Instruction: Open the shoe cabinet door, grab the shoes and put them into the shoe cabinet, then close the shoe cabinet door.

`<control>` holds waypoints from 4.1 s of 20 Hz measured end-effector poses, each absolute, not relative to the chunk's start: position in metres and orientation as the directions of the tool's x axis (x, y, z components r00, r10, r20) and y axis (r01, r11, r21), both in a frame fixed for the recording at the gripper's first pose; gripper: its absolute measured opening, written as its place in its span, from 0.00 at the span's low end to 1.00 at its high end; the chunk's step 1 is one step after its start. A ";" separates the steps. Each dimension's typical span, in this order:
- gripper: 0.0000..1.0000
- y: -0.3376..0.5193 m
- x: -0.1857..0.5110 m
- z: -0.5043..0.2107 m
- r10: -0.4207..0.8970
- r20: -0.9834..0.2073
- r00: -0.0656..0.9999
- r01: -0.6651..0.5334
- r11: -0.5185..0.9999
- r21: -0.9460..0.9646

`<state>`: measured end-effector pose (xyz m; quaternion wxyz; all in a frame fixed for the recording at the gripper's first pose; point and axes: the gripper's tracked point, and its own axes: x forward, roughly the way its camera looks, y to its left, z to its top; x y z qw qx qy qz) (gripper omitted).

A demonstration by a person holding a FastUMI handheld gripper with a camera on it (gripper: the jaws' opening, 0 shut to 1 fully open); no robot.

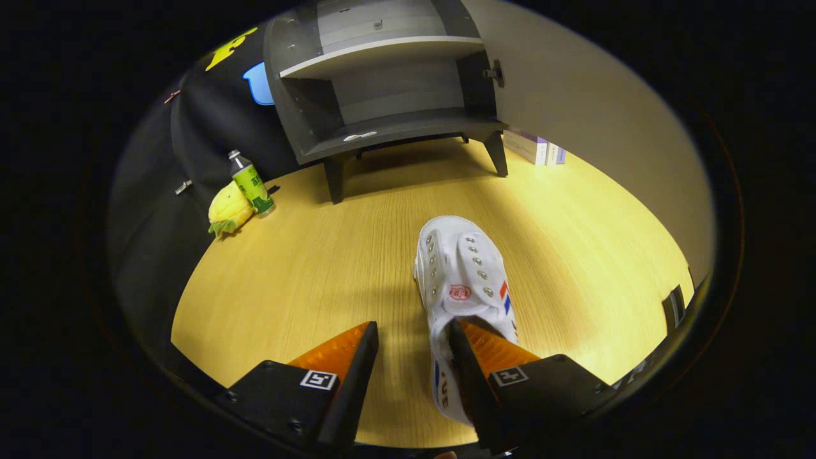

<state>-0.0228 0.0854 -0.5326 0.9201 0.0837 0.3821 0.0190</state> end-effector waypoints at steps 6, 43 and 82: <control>0.51 0.076 0.014 -0.541 -0.004 -0.606 0.795 0.082 0.992 0.101; 0.05 0.092 0.220 -0.136 0.122 -0.330 0.936 -0.085 0.989 0.123; 0.96 0.141 0.379 -0.210 0.117 -0.452 0.884 -0.109 0.993 0.044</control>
